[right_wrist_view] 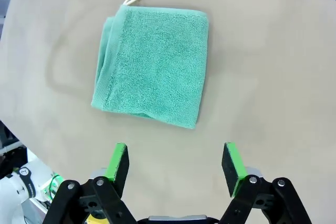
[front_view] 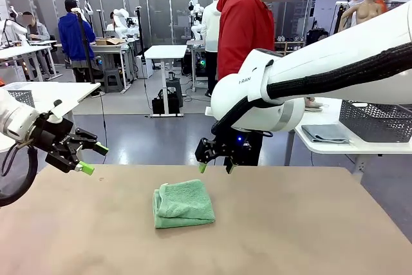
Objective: Fold the towels and place them in the basket.
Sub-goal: When a person lays out a Towel with hook on the table, fold it in half twice, then place the folded Towel with hook on the right side of the table.
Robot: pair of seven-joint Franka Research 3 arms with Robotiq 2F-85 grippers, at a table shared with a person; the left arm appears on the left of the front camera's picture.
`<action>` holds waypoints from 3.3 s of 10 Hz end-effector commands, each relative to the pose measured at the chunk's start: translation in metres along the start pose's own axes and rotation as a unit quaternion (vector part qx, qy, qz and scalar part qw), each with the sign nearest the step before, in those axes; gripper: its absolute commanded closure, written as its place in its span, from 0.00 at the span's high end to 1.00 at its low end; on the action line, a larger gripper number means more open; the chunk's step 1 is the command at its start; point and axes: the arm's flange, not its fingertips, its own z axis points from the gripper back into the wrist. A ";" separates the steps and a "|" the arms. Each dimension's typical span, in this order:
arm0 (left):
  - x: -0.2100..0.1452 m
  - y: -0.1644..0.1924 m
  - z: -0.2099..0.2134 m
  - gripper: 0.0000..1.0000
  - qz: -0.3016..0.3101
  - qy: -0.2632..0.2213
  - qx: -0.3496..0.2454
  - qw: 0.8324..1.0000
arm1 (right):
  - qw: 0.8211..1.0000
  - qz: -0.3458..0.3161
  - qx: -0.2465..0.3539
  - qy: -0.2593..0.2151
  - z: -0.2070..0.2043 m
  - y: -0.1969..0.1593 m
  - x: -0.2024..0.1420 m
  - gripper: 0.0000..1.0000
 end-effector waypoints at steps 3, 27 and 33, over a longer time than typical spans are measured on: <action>0.000 0.000 0.000 1.00 0.000 0.004 0.000 1.000 | 1.000 -0.003 -0.005 -0.001 -0.001 0.002 0.003 0.89; 0.000 0.000 0.000 1.00 0.000 0.004 0.000 1.000 | 0.995 -0.081 0.038 0.054 -0.157 -0.034 0.042 0.49; 0.000 0.000 0.000 1.00 0.000 0.004 0.000 1.000 | 0.995 -0.079 0.021 0.056 -0.149 -0.024 0.035 0.00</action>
